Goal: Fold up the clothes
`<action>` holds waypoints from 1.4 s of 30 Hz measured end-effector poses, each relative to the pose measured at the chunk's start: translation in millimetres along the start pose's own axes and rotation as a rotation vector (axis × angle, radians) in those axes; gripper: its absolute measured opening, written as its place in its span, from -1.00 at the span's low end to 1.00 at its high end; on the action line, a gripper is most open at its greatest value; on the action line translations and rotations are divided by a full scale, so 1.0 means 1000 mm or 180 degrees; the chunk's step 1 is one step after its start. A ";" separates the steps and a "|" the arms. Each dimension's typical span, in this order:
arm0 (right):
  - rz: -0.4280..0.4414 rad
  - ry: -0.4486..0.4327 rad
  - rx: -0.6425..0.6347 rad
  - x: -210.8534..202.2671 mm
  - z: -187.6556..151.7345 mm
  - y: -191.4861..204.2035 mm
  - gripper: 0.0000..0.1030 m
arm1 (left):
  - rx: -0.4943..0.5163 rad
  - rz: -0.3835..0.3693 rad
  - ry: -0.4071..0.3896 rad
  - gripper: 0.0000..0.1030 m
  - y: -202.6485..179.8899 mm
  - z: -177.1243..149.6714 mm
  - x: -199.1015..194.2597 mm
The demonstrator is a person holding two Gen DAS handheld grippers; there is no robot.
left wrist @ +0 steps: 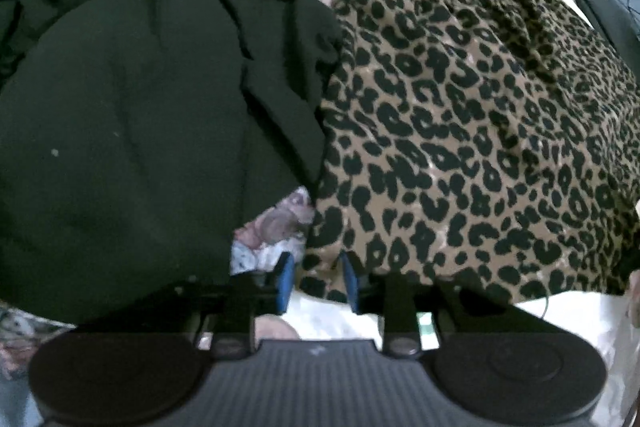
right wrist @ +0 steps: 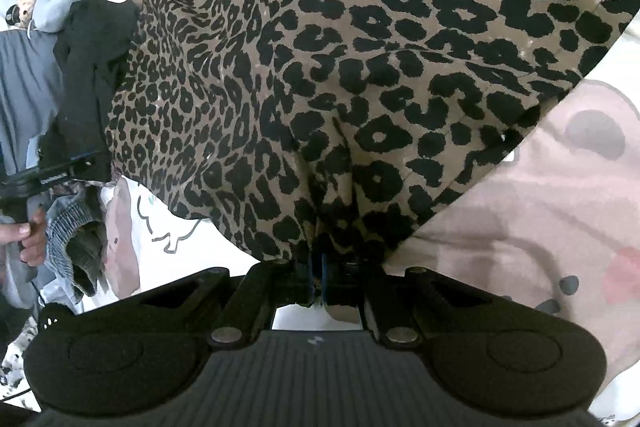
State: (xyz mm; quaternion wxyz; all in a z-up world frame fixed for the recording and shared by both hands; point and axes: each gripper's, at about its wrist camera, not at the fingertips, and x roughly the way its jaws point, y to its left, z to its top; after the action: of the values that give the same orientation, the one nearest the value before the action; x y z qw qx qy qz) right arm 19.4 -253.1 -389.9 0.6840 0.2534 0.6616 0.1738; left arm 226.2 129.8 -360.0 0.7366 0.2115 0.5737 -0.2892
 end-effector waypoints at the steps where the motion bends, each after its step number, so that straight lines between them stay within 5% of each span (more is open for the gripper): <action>1: 0.0007 0.0002 0.0003 0.000 0.000 -0.001 -0.96 | 0.0001 -0.0020 -0.0003 -0.19 0.000 -0.001 0.003; 3: 0.0038 0.0006 0.0017 0.001 -0.001 -0.001 -0.96 | 0.0019 -0.0035 -0.0043 0.04 0.000 -0.001 0.010; 5: 0.0062 0.0019 0.0033 0.004 -0.002 -0.001 -0.96 | 0.0037 -0.0018 -0.0036 0.03 0.001 -0.002 0.020; 7: 0.0092 0.0031 0.0045 0.005 -0.003 -0.001 -0.96 | -0.0032 -0.0116 -0.0022 -0.23 0.007 -0.005 0.026; 9: 0.0139 0.0038 0.0056 0.007 -0.005 0.000 -0.96 | -0.0104 -0.0167 -0.0050 -0.91 0.012 -0.005 0.022; 21: 0.0327 0.0086 0.0137 0.013 -0.003 -0.002 -0.96 | -0.0186 -0.0126 -0.0331 -0.92 0.019 0.017 -0.039; 29: 0.0239 0.0195 -0.0020 0.005 -0.004 0.001 -0.84 | -0.0107 -0.0010 0.0103 -0.70 0.013 -0.009 -0.013; 42: 0.0418 -0.0168 -0.0052 -0.052 0.007 0.001 -0.73 | -0.0055 -0.0135 -0.0357 -0.64 -0.006 0.009 -0.045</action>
State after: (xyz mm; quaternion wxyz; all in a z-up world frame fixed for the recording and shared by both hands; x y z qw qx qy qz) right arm 23.0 -282.5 -346.6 0.6904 0.2952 0.6238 0.2169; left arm 220.9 128.1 -314.1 0.7631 0.1763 0.5383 -0.3112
